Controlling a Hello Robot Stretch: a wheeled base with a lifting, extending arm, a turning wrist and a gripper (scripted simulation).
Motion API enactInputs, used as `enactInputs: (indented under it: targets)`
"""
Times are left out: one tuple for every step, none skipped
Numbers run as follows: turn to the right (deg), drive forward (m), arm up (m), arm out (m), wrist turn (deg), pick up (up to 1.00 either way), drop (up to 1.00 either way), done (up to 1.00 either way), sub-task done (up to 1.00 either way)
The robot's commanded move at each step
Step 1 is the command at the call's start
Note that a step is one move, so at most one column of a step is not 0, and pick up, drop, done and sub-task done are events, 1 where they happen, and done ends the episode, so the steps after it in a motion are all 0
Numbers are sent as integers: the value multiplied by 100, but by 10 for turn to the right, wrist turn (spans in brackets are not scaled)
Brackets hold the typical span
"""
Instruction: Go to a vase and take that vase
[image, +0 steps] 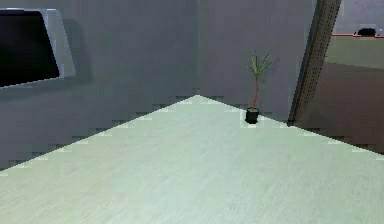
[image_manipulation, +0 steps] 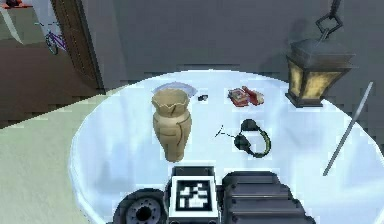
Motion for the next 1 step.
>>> enactInputs:
  targets:
    - [0,0,0,26,0,0,0,0,0]
